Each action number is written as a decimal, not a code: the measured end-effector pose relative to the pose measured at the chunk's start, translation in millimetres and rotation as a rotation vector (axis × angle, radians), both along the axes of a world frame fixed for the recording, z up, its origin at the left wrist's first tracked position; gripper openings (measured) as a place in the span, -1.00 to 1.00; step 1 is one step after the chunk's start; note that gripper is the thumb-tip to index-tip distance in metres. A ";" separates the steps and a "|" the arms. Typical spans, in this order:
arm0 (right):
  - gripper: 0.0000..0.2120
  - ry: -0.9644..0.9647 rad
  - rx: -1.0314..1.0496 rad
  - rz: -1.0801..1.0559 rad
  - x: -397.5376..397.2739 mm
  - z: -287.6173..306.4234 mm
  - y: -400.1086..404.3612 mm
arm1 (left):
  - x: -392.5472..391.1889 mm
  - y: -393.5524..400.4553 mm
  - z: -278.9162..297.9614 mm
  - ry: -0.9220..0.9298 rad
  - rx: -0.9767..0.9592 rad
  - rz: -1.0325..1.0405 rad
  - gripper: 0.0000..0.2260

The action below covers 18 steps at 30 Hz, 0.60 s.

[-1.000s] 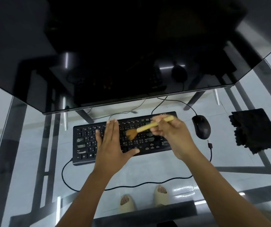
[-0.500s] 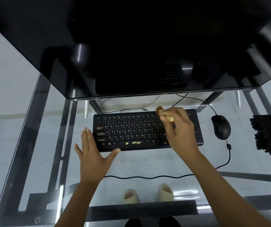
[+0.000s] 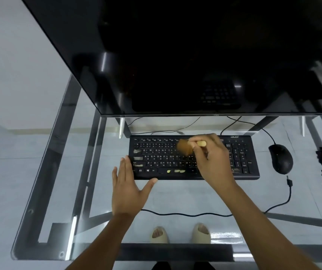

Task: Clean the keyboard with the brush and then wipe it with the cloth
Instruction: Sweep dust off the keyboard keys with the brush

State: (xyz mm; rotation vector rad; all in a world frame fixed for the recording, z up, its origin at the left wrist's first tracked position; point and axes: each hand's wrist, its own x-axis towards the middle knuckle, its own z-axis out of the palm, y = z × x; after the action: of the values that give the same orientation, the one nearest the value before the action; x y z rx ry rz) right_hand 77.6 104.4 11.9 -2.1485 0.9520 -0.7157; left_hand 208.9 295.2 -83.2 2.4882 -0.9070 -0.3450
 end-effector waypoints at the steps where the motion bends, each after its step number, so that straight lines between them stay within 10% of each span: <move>1: -0.86 -0.024 -0.006 -0.017 3.1 1.7 1.2 | 0.4 -0.3 0.3 0.002 0.004 0.002 -0.05; 18: -0.93 -0.026 -0.016 0.132 34.5 3.2 30.3 | 0.1 0.6 6.8 0.081 -0.003 0.011 -0.05</move>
State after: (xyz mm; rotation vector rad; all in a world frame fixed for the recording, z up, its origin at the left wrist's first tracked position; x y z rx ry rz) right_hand 112.0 134.7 15.1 -2.1877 0.7854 -0.6874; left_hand 209.0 295.8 -76.4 2.4570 -0.8610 -0.4369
